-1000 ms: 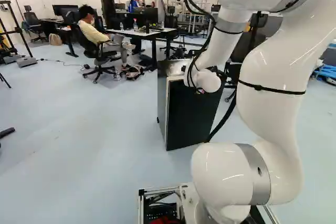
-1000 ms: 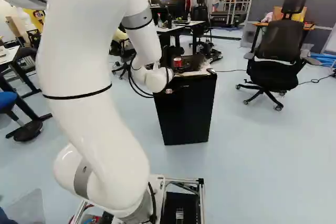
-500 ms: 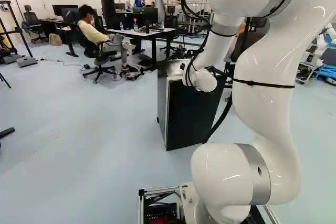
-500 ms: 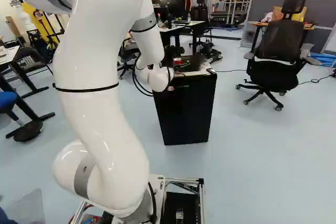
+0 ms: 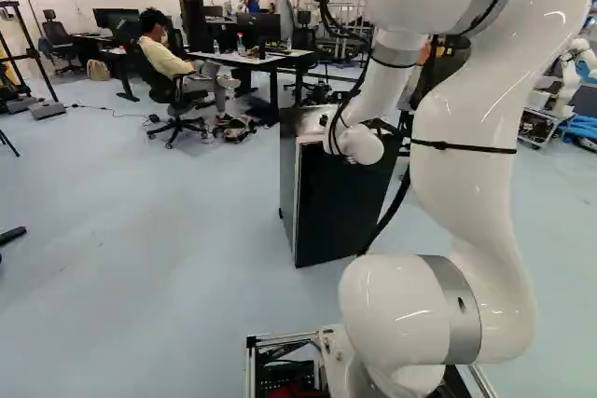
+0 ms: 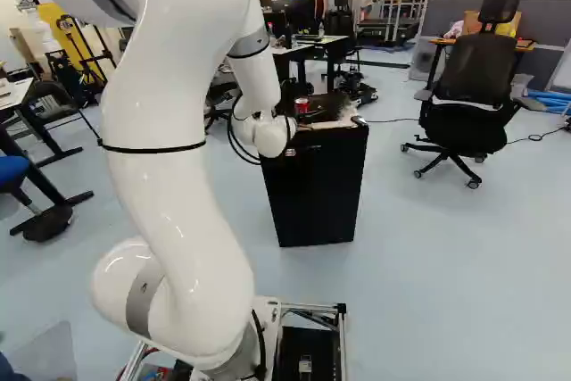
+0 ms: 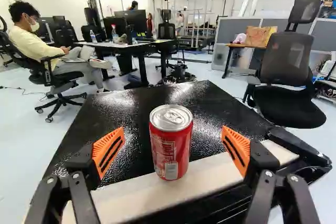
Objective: Grab a drink from the fridge
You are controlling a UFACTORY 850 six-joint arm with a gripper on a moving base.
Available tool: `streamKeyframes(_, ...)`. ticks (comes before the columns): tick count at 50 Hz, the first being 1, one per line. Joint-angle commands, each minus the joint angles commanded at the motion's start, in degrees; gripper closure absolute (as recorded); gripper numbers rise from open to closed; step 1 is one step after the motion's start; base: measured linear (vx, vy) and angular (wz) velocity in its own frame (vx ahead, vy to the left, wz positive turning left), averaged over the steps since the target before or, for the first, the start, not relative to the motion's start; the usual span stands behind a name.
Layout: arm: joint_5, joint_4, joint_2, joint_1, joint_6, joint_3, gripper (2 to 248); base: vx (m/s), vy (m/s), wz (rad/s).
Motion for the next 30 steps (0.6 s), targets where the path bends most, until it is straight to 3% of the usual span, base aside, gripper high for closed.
streamKeyframes(26,0.0,0.0,-0.9,0.1,0.0,-0.9,6,0.0,0.0,0.0)
streamKeyframes(27,0.0,0.0,-0.9,0.1,0.0,-0.9,40,0.0,0.0,0.0)
streamKeyframes(30,0.0,0.0,-0.9,0.1,0.0,-0.9,40,0.0,0.0,0.0)
